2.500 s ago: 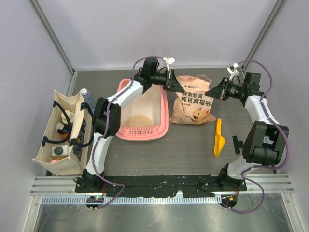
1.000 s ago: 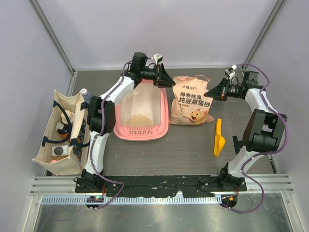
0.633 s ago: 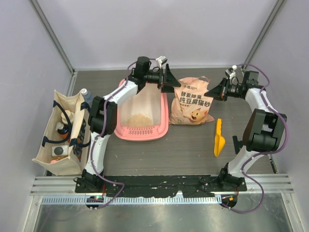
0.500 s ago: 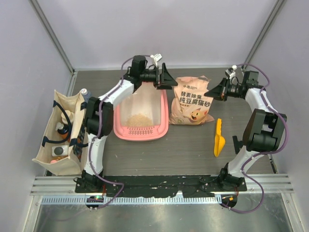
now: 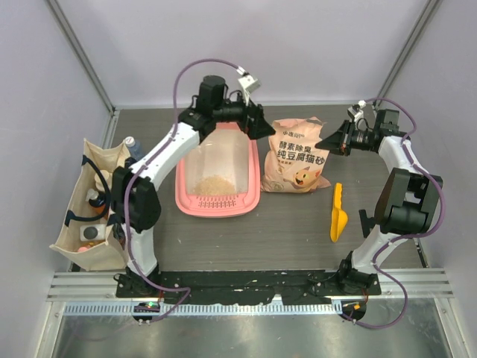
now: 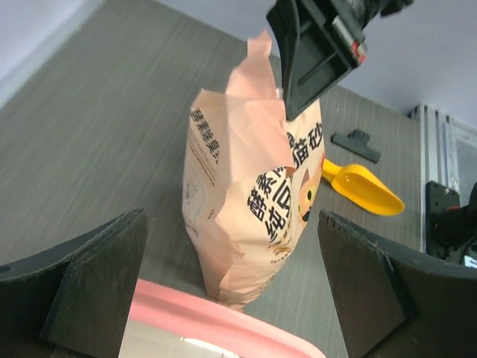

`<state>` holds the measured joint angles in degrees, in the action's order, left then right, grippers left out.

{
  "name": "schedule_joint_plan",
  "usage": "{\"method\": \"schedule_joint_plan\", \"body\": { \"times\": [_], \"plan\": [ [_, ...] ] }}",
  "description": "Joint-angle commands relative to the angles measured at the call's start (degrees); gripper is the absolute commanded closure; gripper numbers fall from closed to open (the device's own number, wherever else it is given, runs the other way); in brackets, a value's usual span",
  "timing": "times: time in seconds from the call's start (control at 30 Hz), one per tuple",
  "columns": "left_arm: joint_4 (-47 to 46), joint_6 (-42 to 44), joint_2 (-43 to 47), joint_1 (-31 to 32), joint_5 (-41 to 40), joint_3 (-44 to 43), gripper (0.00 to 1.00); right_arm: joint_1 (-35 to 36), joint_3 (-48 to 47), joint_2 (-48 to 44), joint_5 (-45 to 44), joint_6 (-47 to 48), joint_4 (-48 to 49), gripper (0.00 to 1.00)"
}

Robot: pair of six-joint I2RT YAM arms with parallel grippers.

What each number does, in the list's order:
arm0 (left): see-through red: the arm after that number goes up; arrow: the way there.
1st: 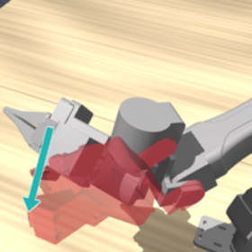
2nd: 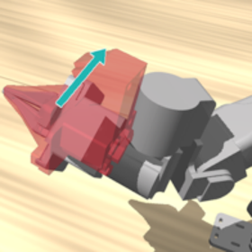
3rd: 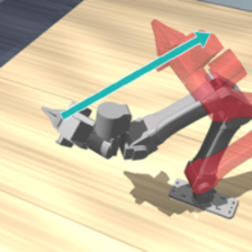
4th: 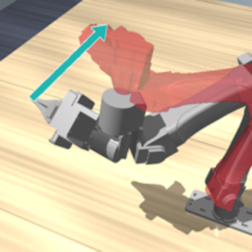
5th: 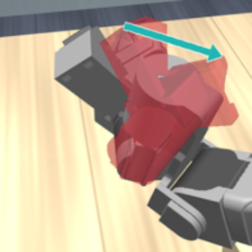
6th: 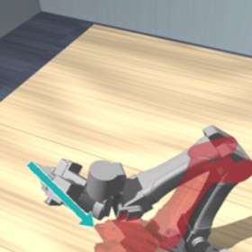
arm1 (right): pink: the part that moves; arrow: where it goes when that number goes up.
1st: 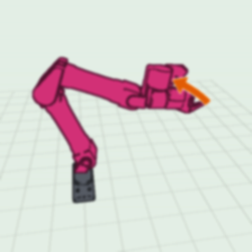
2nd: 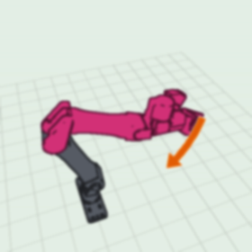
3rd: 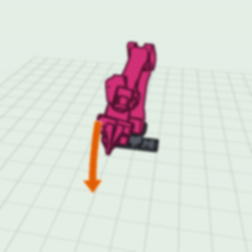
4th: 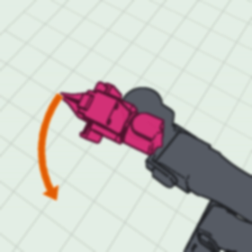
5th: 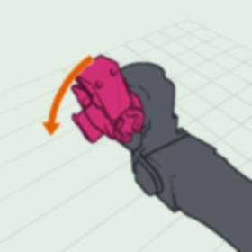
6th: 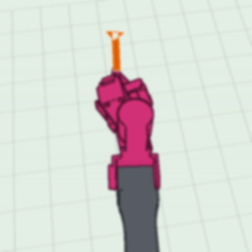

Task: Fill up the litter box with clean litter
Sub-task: Close the cat litter bag at the center of the board.

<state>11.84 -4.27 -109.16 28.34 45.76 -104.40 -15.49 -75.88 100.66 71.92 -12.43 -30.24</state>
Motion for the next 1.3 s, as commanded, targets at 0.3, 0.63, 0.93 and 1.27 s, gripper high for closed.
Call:
{"method": "schedule_joint_plan", "body": {
  "times": [0.3, 0.63, 0.93, 1.27],
  "plan": [
    [-14.96, -15.99, -10.98, 4.97, 1.07, 0.77, 0.07, -0.25, -2.61, -1.70, 1.73, 4.51, 0.71, 0.98],
    [-22.12, -28.06, -17.31, 5.06, 12.59, -0.80, 0.57, 2.30, -4.71, 0.49, 1.56, 19.25, -4.29, 0.98],
    [-24.49, -29.47, -18.71, 5.68, 12.07, -1.33, 0.42, 3.18, -9.81, 3.57, 0.85, 36.05, -20.45, 0.97],
    [-26.86, -36.51, -19.51, 3.04, 16.56, -2.47, 1.00, -0.42, -13.33, 0.24, -1.96, 48.11, -28.65, 0.41]
  ]
}}
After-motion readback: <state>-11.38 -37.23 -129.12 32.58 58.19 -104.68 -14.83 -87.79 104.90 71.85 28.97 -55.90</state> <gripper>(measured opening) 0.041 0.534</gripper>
